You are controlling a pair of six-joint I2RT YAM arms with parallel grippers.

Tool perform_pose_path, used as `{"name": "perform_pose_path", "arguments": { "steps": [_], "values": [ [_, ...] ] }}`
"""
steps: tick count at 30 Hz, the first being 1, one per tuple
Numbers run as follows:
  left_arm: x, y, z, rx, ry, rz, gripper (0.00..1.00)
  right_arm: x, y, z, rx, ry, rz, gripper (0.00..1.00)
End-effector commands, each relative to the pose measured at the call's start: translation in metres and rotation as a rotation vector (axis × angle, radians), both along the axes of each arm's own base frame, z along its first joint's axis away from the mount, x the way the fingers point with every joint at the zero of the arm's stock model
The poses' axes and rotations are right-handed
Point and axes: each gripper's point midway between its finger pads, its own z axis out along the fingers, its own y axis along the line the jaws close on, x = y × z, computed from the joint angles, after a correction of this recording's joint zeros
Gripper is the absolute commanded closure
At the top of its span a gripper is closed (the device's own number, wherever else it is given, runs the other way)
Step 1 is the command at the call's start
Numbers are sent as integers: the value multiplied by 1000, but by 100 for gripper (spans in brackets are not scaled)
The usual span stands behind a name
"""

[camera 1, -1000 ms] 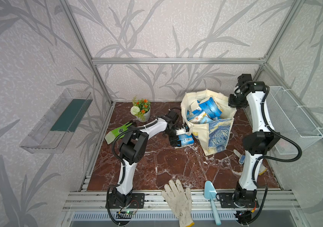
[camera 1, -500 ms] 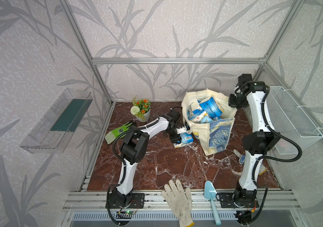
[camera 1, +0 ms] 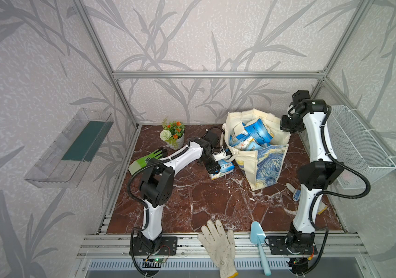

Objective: Put tissues into the canvas bag
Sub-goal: Pick up the pack of facial tissues from the center of the board.

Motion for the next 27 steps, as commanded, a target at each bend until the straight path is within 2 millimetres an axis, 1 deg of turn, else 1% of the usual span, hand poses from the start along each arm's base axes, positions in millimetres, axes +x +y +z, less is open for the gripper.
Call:
{"name": "perform_pose_path", "arguments": {
  "steps": [1, 7, 13, 16, 21, 27],
  "values": [
    [-7, 10, 15, -7, 2, 29, 37, 2, 3, 3, 17, -10, 10, 91],
    [-14, 27, 19, 26, 49, 54, 36, 1, 3, 4, 16, -11, 10, 91],
    [-28, 33, 33, 61, 139, 40, 36, 1, 3, 3, 18, -9, 11, 91],
    [-31, 36, 37, 79, 147, 46, 36, 1, 3, 3, 18, -8, 11, 91],
    [-35, 47, 39, 126, 154, 48, 36, 1, 3, 7, 17, -19, 10, 91],
    [-45, 59, 45, 145, 163, 45, 35, 2, 3, 6, 18, -18, 7, 91]
  ]
}}
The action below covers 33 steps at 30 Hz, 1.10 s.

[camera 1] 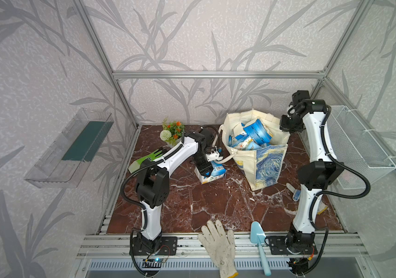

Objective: Put tissues into the canvas bag
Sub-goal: Pick up the pack of facial tissues from the center of the board.

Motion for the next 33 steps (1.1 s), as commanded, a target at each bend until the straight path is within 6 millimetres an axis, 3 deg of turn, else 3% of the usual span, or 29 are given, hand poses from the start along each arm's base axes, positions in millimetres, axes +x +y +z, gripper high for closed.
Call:
{"name": "perform_pose_path", "arguments": {
  "steps": [1, 13, 20, 24, 29, 33],
  "values": [
    [-12, 11, 24, -3, -14, -12, 35, 2, 1, 5, 9, -14, 3, 91],
    [1, 1, 62, -167, -91, 64, 35, 1, 0, 4, 1, -10, 1, 91],
    [-14, 9, 64, -175, -74, 57, 35, 0, -2, 7, 2, -17, -3, 91],
    [-18, 15, 77, -217, -113, 53, 35, 0, -2, 5, 6, -10, -4, 91],
    [-19, 8, 94, -300, -133, 52, 34, 1, -2, 3, 7, -6, -7, 91],
    [-26, 5, 95, -317, -108, 13, 35, 1, -2, 5, 5, -10, -5, 91]
  ]
}}
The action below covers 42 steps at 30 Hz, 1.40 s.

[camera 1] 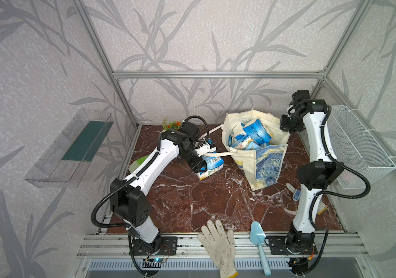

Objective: Put tissues into the canvas bag
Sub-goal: Pick up the pack of facial tissues from the center of the board.

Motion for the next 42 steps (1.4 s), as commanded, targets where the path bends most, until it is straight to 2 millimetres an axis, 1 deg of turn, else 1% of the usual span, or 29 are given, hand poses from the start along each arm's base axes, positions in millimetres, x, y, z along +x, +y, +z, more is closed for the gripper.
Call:
{"name": "perform_pose_path", "arguments": {
  "steps": [1, 6, 14, 22, 25, 30, 33, 35, 39, 42],
  "values": [
    [-7, -5, 8, -35, 6, -64, 35, 1, -2, 4, 1, -11, -3, 91],
    [-20, 9, 5, 36, 36, -102, 35, 0, -5, 6, 1, -14, -9, 91],
    [-32, 21, 9, 61, 53, -68, 35, 2, -3, 3, 15, -11, -11, 91],
    [-37, 32, 23, 45, 27, -28, 35, 3, -3, 1, 14, -8, -7, 91],
    [-41, 37, 25, 47, 31, -25, 35, 3, -3, 1, 16, -7, -8, 91],
    [-58, 45, 21, 61, 46, -67, 36, 3, -3, 1, 14, -7, -7, 91],
    [-66, 51, 22, 83, 51, -82, 36, 3, -3, 1, 17, -8, -7, 91],
    [-75, 54, 23, 88, 68, -107, 36, 3, -3, 1, 16, -8, -7, 91],
    [-92, 57, 23, 77, 97, -138, 36, 4, -3, 1, 14, -10, -8, 91],
    [-102, 59, 27, 67, 108, -155, 37, 4, -3, 2, 16, -11, -7, 91]
  ]
}}
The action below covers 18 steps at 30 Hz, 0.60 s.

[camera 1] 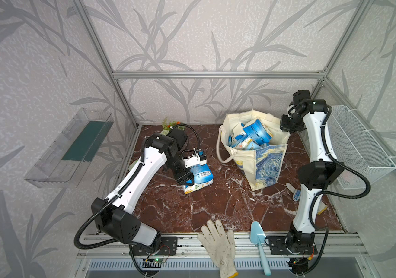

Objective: Put tissues into the canvas bag
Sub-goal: Pick up the pack of facial tissues from the center of the board.

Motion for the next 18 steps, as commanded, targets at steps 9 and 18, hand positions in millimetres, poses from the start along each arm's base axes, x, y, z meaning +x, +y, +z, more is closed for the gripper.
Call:
{"name": "perform_pose_path", "arguments": {
  "steps": [9, 18],
  "values": [
    [14, -28, 63, -228, -147, 40, 36, 4, -1, 8, 15, -27, -9, 91],
    [109, -79, 127, -426, -269, 170, 38, 2, 1, 10, 19, -28, -2, 91]
  ]
}}
